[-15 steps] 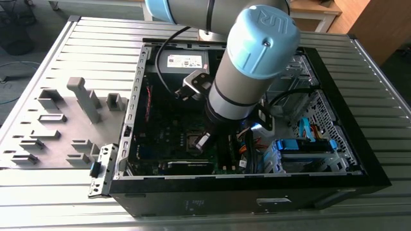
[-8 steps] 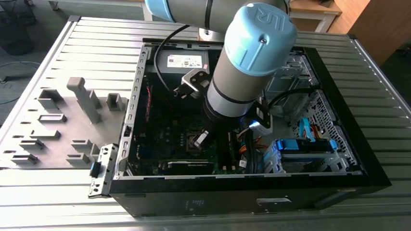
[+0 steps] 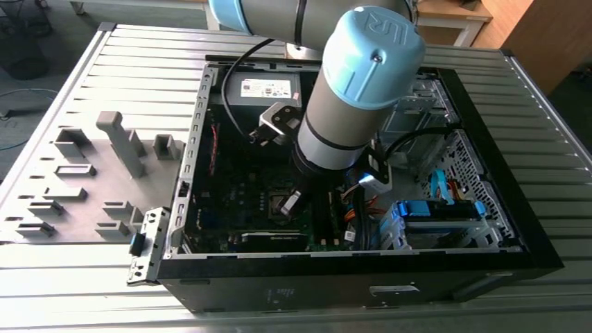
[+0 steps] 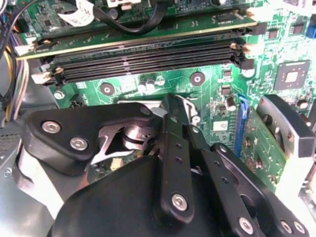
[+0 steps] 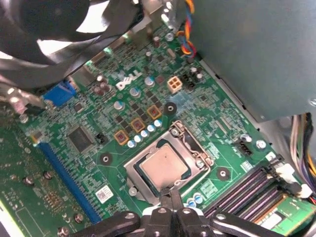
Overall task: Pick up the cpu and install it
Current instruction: 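Install the first cpu locking lever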
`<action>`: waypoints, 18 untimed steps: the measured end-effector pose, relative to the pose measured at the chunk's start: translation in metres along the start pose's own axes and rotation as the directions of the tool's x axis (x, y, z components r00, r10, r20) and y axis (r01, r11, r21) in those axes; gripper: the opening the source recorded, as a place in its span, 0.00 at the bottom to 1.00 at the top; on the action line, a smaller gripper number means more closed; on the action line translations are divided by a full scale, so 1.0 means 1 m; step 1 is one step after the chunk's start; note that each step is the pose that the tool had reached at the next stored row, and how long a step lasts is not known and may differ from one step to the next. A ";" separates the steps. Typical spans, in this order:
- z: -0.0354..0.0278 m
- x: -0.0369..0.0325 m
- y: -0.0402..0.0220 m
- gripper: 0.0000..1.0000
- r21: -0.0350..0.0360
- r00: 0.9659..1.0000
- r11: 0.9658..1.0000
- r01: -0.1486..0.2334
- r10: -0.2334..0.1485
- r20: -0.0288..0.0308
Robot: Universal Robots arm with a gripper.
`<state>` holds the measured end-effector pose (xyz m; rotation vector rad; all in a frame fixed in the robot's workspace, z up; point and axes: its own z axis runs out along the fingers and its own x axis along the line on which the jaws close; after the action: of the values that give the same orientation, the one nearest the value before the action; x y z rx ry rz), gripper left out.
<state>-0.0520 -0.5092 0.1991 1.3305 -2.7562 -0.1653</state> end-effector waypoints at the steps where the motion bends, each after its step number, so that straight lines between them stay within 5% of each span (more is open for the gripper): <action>1: 0.0000 0.0000 0.0000 0.11 0.000 1.000 1.000 0.001 -0.001 0.000; 18: 0.0084 -0.0022 -0.0037 0.11 0.001 1.000 1.000 0.011 -0.011 -0.003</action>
<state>-0.0487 -0.5092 0.1903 1.3458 -2.7474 -0.1623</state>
